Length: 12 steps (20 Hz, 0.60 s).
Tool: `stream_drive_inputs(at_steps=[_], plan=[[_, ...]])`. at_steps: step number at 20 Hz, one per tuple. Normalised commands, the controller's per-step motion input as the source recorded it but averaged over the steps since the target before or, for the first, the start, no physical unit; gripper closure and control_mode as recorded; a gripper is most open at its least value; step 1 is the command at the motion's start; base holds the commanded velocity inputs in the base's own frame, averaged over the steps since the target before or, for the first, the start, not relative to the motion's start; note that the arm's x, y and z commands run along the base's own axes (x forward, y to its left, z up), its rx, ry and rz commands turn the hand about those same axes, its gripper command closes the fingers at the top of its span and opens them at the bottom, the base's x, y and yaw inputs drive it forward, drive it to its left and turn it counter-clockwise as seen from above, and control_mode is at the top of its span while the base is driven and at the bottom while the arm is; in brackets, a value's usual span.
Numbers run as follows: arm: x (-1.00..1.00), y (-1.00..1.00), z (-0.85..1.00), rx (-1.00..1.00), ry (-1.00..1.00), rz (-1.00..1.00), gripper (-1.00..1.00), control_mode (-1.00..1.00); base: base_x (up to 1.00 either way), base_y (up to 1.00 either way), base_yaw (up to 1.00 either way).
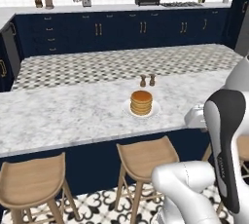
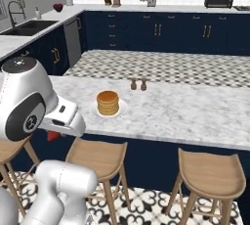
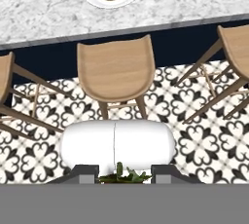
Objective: Take the strawberry from the fridge and place it on top of the pancake, located on the dining counter.
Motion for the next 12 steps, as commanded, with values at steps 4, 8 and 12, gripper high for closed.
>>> stream_drive_inputs(at_steps=[4,8,12], plan=[[0.0,0.0,0.0,0.0,0.0,0.0,1.0,1.0,0.21,0.47,0.09],[0.0,0.0,0.0,0.0,0.0,0.0,1.0,1.0,0.32,0.3,0.14],[0.0,0.0,0.0,0.0,0.0,0.0,1.0,1.0,0.36,0.0,0.06]])
